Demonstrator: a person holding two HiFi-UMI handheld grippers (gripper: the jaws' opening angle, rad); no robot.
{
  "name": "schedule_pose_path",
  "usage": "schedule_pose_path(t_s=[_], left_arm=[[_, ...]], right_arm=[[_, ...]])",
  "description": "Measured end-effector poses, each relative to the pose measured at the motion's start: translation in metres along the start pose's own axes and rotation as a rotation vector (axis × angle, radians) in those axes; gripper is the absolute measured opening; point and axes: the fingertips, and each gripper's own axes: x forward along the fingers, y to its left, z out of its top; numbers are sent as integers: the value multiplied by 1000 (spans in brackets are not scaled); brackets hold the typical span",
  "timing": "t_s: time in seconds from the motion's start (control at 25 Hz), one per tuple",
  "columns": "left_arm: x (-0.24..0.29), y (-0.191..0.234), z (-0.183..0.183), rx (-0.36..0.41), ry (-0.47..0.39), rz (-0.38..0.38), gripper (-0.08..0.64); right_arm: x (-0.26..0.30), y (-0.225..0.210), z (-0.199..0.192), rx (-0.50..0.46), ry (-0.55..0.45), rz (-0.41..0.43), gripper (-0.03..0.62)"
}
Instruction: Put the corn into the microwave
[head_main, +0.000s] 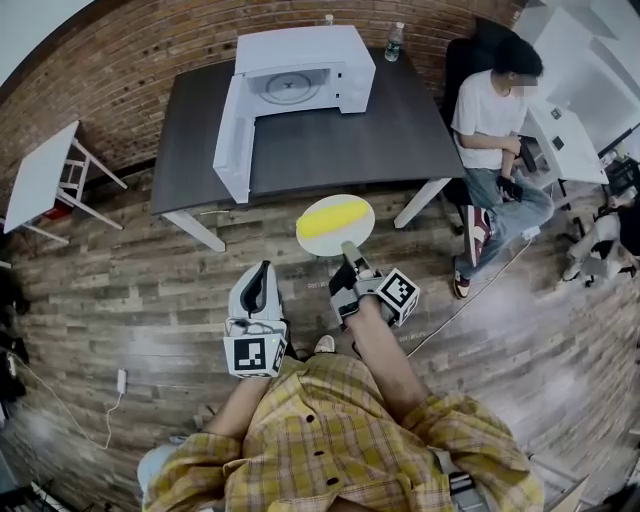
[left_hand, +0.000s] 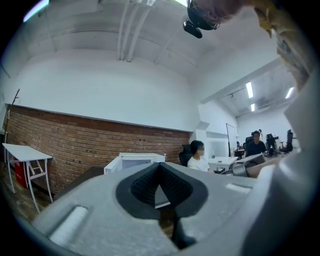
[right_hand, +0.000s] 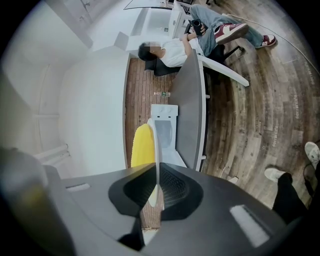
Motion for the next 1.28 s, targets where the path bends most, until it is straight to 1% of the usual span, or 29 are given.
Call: schedule_pose_path(t_s=[0.16, 0.36, 0.48, 0.64, 0.76, 1.04, 1.2, 1.28], left_arm=[[19, 9, -6, 2, 3, 2, 0], [58, 34, -10, -7, -7, 12, 0], [88, 53, -9, -13, -21, 14, 0], [134, 81, -10, -52, -6, 1, 0], [168, 97, -6, -77, 4, -25, 0], [238, 123, 2, -98, 14, -102, 0], [271, 137, 6, -102, 9, -133, -2], [282, 144, 4, -119, 14, -150, -5]], right_arm=[[21, -5, 6, 13, 7, -15, 23], [59, -13, 19, 17, 2, -26, 26], [87, 0, 26, -8, 5, -16, 26], [129, 14, 39, -9, -17, -9, 25], [161, 23, 49, -8, -39, -10, 25], [227, 38, 59, 12, -70, -18, 25], [261, 38, 63, 17, -83, -28, 25], [274, 35, 64, 18, -90, -39, 25]])
